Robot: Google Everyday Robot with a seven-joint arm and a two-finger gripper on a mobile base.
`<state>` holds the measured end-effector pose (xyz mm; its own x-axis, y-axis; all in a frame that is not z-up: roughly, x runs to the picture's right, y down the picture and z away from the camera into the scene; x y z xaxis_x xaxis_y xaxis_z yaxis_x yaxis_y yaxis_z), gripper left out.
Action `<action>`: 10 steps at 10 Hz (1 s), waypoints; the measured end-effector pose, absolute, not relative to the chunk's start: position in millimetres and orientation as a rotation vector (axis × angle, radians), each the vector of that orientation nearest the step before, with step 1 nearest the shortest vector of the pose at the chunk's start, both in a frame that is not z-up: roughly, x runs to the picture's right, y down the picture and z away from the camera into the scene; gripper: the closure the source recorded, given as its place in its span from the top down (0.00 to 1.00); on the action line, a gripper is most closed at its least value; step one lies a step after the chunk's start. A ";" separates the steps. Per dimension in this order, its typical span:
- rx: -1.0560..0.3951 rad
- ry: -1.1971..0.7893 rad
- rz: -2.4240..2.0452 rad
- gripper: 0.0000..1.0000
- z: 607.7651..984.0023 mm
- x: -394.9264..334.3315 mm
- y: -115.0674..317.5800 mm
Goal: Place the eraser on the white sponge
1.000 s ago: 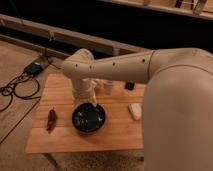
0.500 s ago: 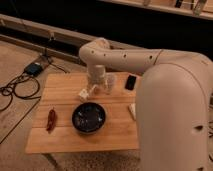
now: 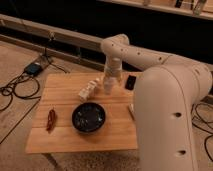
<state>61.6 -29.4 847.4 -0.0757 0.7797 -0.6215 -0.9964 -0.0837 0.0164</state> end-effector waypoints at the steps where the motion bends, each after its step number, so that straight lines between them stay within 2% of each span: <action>1: -0.538 0.520 1.593 0.65 858.3 76.7 -33.7; 10: -0.442 0.528 1.625 0.65 939.1 171.5 -63.9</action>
